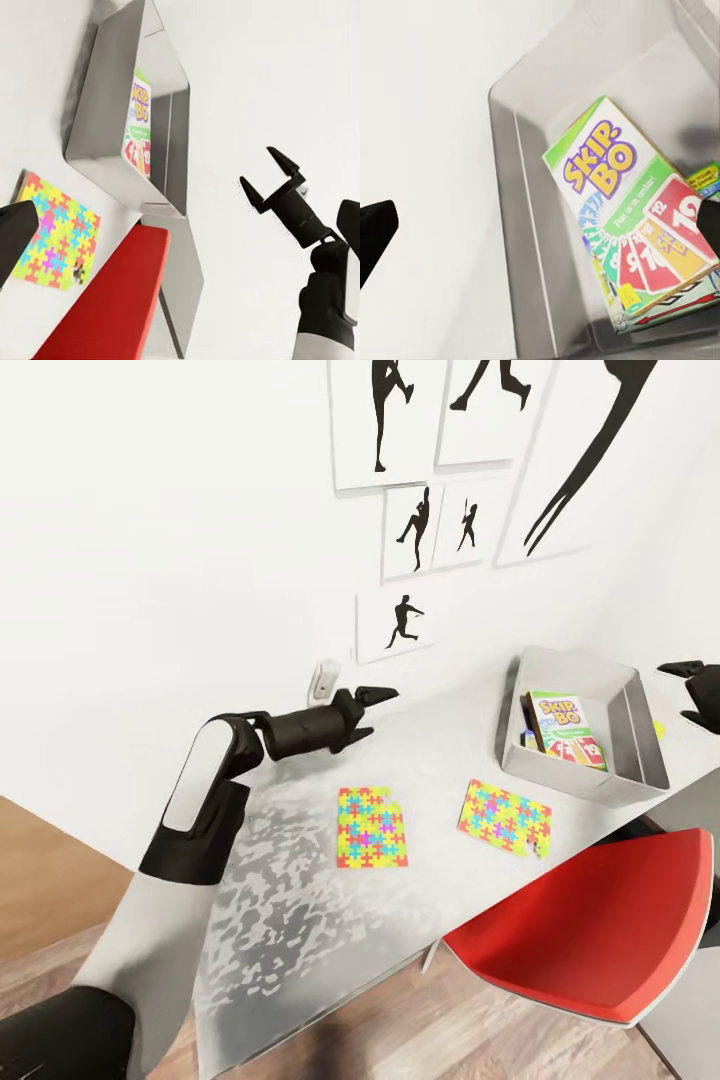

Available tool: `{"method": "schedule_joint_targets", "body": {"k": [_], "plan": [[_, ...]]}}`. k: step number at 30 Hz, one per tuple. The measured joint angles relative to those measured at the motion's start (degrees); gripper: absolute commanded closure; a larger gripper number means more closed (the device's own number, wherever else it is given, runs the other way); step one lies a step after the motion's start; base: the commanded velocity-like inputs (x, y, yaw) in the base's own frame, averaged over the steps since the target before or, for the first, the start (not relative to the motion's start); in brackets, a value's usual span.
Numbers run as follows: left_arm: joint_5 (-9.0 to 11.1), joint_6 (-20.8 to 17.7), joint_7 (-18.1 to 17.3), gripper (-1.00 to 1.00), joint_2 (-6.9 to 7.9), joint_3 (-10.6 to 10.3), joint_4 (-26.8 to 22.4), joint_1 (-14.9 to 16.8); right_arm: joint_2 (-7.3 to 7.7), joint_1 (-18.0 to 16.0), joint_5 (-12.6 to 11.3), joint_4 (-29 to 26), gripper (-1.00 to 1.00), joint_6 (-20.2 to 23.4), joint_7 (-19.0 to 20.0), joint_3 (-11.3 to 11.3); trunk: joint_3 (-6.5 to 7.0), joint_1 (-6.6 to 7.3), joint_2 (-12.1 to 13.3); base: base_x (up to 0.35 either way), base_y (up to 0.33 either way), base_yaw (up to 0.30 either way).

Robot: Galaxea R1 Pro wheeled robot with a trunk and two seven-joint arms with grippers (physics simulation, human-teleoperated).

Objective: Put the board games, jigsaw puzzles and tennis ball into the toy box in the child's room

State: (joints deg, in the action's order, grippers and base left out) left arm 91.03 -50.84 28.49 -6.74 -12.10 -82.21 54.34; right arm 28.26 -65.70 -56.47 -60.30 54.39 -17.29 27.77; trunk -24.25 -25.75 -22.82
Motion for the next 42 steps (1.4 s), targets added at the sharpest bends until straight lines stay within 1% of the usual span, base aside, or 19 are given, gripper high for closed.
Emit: {"method": "schedule_joint_targets", "body": {"k": [6, 15, 36, 40, 42], "plan": [[0.0, 0.0, 0.0, -1.0, 0.0, 1.8, 0.0, 0.0, 0.0, -1.9, 0.0, -1.9, -1.0, 0.0, 0.0, 0.0, 0.0, 0.0, 0.0, 0.0, 0.0, 0.0], [0.0, 0.0, 0.0, -1.0, 0.0, 1.9, 0.0, 0.0, 0.0, -4.8, 0.0, -2.2, -1.0, 0.0, 0.0, 0.0, 0.0, 0.0, 0.0, 0.0, 0.0, 0.0], [0.0, 0.0, 0.0, -1.0, 0.0, 1.9, 0.0, 0.0, 0.0, -4.9, 0.0, -2.2, -1.0, 0.0, 0.0, 0.0, 0.0, 0.0, 0.0, 0.0, 0.0, -0.001], [-0.2, -1.3, -0.2, -1.0, 1.29, 0.6, -1.3, -1.3, 1.23, -3.6, -0.5, -3.5, -1.0, 0.2, 0.2, -0.6, 0.16, 0.0, 0.0, 0.0, 0.0, -0.041], [-0.2, -1.7, -0.2, -1.0, 1.77, 0.2, -1.9, -1.9, 1.44, -3.0, -0.6, -4.2, -1.0, 0.2, 0.2, -0.7, 0.28, 0.0, 0.0, 0.0, 0.0, -0.055]]}}
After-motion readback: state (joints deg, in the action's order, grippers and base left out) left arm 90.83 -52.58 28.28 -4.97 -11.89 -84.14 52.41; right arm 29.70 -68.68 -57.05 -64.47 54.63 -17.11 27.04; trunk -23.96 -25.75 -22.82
